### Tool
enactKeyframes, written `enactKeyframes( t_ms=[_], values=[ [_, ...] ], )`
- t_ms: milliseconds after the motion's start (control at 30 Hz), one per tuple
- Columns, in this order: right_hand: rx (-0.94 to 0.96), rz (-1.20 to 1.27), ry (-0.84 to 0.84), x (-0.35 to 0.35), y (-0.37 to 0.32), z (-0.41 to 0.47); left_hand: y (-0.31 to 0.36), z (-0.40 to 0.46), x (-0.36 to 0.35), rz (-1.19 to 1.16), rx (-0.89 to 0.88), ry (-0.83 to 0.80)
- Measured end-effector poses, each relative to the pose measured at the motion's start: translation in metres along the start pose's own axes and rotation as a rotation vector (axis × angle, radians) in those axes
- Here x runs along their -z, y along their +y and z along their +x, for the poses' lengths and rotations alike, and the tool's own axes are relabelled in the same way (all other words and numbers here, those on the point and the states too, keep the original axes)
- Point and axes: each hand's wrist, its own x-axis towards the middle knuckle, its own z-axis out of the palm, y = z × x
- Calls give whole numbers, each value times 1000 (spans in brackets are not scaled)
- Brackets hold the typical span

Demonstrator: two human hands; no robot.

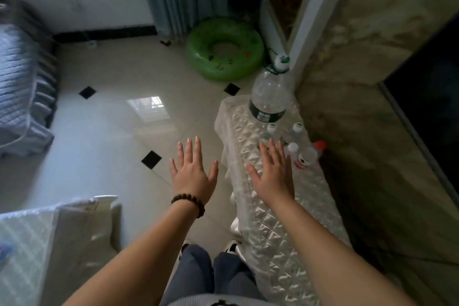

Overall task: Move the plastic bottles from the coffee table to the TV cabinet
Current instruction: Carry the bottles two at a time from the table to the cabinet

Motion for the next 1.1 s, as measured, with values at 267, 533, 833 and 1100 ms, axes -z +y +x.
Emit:
enactKeyframes(
  t_ms=[267,533,833,1100],
  values=[
    [326,2,-116,-34,-108,-23,-103,-72,36,-21,326,134],
    [644,-26,-253,-78,-213,-105,-199,-188,68,-108,648,314],
    [973,-48,-404,-139,-294,-275,-298,-405,70,-165,1031,453],
    [1248,-65,-534,-183,-329,-434,-336,-583,47,-193,1351,544]
  ],
)
